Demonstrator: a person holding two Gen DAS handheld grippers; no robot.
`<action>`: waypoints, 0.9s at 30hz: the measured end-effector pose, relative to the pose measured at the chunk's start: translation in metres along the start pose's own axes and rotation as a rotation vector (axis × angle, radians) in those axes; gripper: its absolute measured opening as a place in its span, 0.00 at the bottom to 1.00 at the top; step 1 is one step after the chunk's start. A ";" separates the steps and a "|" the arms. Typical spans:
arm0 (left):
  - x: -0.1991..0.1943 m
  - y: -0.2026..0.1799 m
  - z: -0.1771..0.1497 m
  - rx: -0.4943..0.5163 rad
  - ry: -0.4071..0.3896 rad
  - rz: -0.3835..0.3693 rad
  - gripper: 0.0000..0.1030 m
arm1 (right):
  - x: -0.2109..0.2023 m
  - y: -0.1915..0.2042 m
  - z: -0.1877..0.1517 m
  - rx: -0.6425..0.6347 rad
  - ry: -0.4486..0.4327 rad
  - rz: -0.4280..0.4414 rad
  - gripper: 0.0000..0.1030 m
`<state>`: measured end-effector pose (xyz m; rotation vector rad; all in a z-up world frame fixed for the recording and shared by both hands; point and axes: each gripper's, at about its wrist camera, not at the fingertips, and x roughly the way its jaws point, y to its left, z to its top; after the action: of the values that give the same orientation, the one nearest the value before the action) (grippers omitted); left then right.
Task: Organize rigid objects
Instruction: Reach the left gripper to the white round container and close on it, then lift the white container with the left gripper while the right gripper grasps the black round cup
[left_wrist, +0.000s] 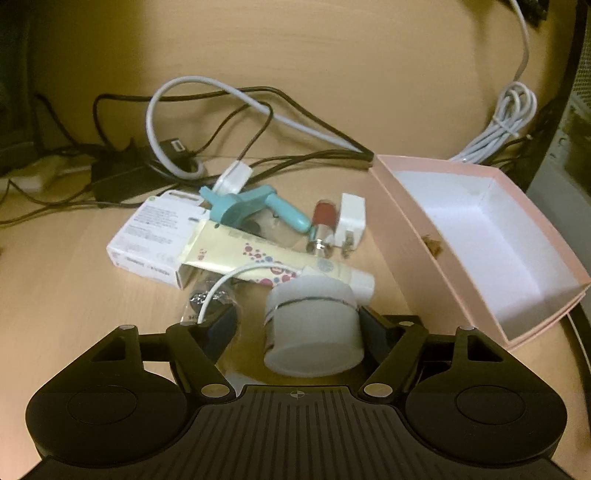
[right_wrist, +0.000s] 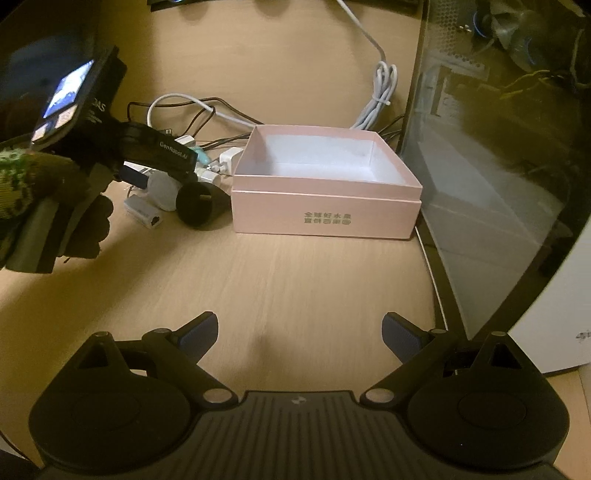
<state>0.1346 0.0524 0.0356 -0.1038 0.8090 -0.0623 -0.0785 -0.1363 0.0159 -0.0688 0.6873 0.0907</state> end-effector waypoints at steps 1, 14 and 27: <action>0.001 0.000 0.002 0.007 0.001 0.001 0.71 | 0.000 -0.001 -0.001 0.002 0.003 -0.002 0.93; -0.058 0.015 -0.031 0.023 -0.091 -0.118 0.58 | 0.012 0.012 0.000 -0.045 0.041 0.033 0.93; -0.120 0.043 -0.091 0.016 -0.151 -0.140 0.58 | 0.031 0.034 0.006 -0.098 0.064 0.098 0.93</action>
<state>-0.0131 0.1002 0.0549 -0.1484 0.6494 -0.1912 -0.0541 -0.1000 -0.0004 -0.1327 0.7500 0.2172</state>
